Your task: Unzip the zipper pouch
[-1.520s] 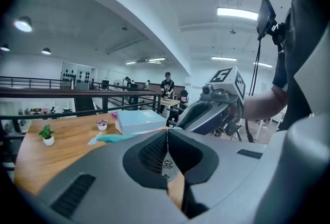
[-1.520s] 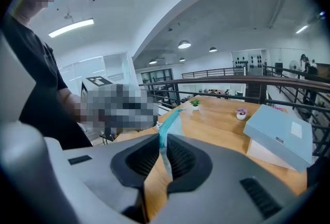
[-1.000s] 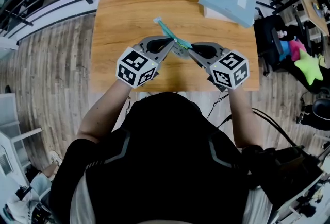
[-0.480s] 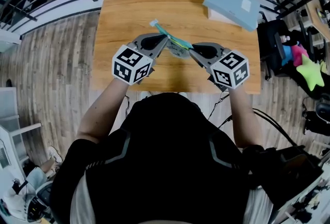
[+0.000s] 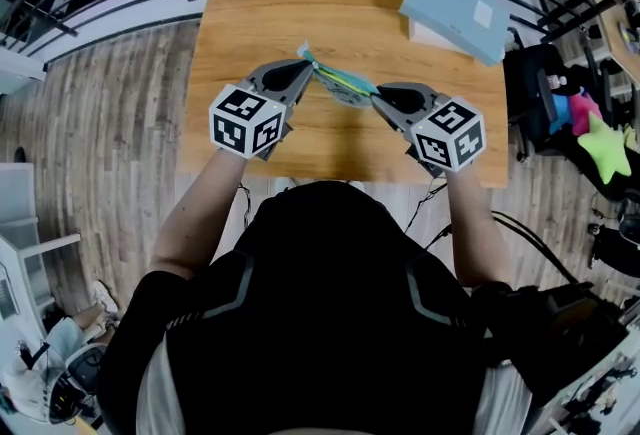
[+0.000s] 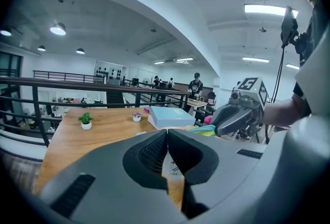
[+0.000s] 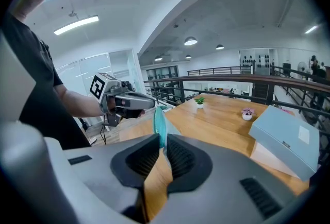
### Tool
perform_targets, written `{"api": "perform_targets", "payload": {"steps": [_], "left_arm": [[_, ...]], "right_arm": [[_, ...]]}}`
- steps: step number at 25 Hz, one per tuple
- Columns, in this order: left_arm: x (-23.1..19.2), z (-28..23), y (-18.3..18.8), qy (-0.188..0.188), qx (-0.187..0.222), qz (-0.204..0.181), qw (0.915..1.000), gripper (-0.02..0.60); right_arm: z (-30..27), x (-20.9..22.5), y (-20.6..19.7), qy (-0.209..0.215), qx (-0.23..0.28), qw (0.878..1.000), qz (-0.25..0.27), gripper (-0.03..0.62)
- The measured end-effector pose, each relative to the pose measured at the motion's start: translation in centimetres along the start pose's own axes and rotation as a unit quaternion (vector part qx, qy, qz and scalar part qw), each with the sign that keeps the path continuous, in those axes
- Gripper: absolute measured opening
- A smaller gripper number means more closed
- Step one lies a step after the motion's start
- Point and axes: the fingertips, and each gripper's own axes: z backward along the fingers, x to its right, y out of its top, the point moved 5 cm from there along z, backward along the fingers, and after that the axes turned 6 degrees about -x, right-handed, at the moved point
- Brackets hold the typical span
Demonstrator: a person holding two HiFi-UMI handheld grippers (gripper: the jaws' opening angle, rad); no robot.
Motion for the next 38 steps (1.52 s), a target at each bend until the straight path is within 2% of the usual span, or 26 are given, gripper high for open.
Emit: {"api": "perform_targets", "payload": {"steps": [9,17,29,35,38], "left_arm": [[-2.5,0.9,-0.5,0.035,-0.001,0.020,0.9992,0.032],[-3.1,0.5,-1.0,0.044,-0.008,0.029,0.9986,0.032],[-7.0,-3.4,-1.3,0.067,-0.044,0.028,0.9964,0.032],[-8.8,-4.7,0.2,0.080,-0.034,0.004,0.9962,0.032],[-9.4,-5.2,0.0,0.079,-0.047,-0.012,0.9957,0.032]], "right_arm": [[0.2,0.7,-0.6,-0.005,-0.004,1.000,-0.008,0.054],[-0.3,1.6,-0.7,-0.004,-0.010,1.000,-0.011,0.054],[-5.6,7.4,-0.1,-0.026,-0.052,0.998,0.010,0.054],[-7.7,10.9,1.5,-0.045,-0.046,0.998,0.018,0.054],[-8.7,12.2,1.7,-0.047,-0.041,0.998,0.026,0.055]]}}
